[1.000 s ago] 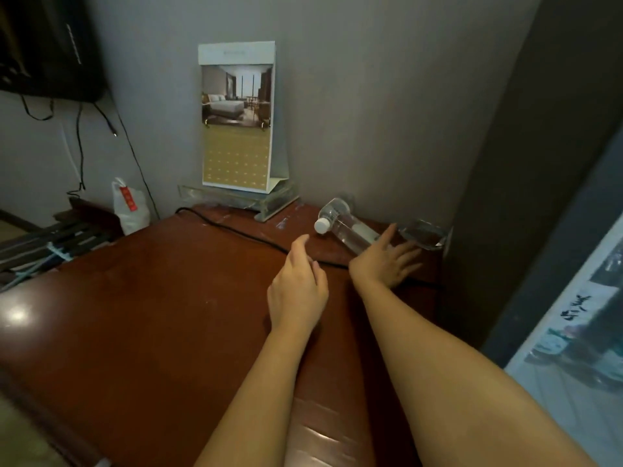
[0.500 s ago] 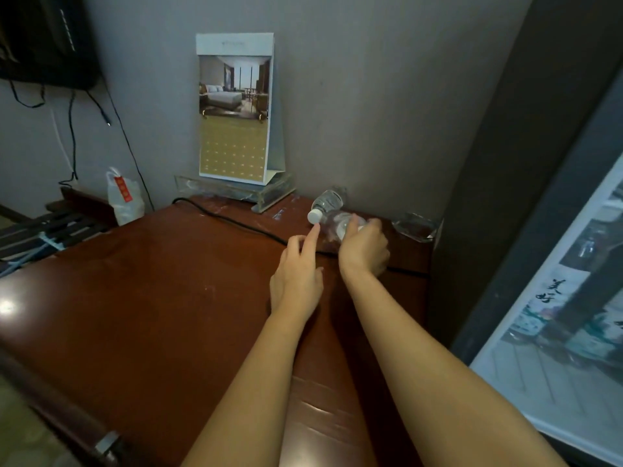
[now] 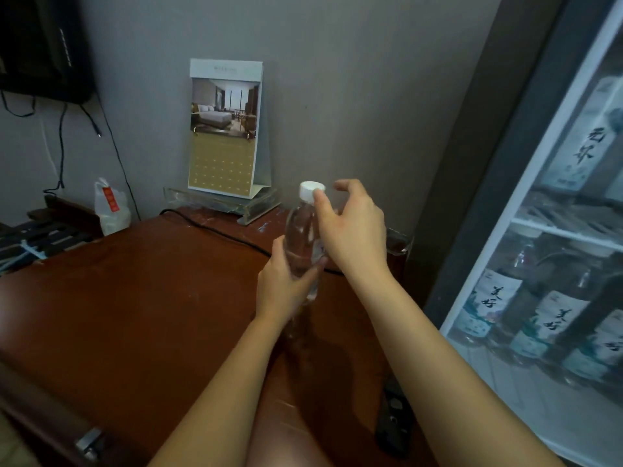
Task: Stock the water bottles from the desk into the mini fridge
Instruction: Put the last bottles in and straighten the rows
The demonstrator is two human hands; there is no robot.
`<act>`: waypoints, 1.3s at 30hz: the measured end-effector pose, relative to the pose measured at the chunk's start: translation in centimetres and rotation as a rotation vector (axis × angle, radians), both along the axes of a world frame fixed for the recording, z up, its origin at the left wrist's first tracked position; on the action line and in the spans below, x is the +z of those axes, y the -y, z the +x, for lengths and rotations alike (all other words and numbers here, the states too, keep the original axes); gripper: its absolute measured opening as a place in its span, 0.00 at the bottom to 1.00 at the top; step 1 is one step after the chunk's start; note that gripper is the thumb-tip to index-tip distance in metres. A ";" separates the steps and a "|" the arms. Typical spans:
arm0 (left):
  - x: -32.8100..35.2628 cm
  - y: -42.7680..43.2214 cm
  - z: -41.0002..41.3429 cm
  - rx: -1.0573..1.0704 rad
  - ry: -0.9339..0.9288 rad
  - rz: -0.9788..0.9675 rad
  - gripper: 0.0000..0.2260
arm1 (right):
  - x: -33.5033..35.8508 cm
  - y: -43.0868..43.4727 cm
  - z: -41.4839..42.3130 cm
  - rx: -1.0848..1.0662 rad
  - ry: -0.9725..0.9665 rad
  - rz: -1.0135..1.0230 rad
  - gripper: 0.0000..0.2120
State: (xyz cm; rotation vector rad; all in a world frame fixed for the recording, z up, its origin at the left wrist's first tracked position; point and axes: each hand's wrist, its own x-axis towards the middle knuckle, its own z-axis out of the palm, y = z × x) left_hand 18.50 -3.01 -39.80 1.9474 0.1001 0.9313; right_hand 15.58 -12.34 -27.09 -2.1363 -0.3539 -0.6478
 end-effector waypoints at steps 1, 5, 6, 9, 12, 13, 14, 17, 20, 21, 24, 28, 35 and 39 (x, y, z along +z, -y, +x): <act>0.1 0.2 0.0 -0.078 -0.020 -0.143 0.19 | -0.3 0.5 -0.3 0.010 -0.006 -0.004 0.19; 0.6 0.9 -0.3 -0.504 -0.058 -0.827 0.06 | -3.2 1.9 -1.0 0.004 -0.130 -0.037 0.19; 0.5 0.7 -0.4 -0.558 -0.105 -0.873 0.09 | -4.4 1.9 -1.1 0.006 -0.187 -0.052 0.20; 0.5 0.5 -1.3 -0.638 -0.273 -0.949 0.16 | -7.5 1.9 -1.7 0.052 -0.396 -0.060 0.25; 0.7 0.8 -1.9 -0.621 -0.323 -0.895 0.16 | -9.0 2.2 -2.6 0.163 -0.499 0.043 0.26; 0.8 1.1 -2.3 -0.605 -0.332 -0.850 0.16 | -9.0 2.4 -3.0 0.205 -0.504 0.117 0.25; 0.9 1.3 -2.7 -0.598 -0.337 -0.812 0.17 | -8.7 2.7 -3.5 0.250 -0.506 0.191 0.23; 1.1 2.0 -4.7 -0.584 -0.302 -0.714 0.19 | -7.9 4.0 -5.4 0.435 -0.526 0.402 0.15; 2.0 2.4 -7.7 -0.573 -0.223 -0.668 0.25 | -7.3 5.6 -7.7 0.602 -0.520 0.491 0.21; 2.4 2.5 -8.9 -0.566 -0.189 -0.621 0.27 | -7.1 6.1 -8.5 0.638 -0.523 0.510 0.23; 4.1 3.0 -12.2 -0.503 -0.088 -0.365 0.22 | -6.4 7.7 -10.7 0.696 -0.519 0.550 0.28; 6.3 4.1 -15.5 -0.460 -0.055 -0.028 0.20 | -5.9 9.7 -13.5 0.696 -0.496 0.609 0.33; 9.6 8.7 -17.8 -0.441 0.019 0.259 0.29 | -3.4 15.1 -17.0 0.618 -0.317 0.616 0.35; 11.9 12.7 -18.0 -0.459 0.094 0.326 0.23 | -1.1 18.7 -18.0 0.481 -0.170 0.537 0.31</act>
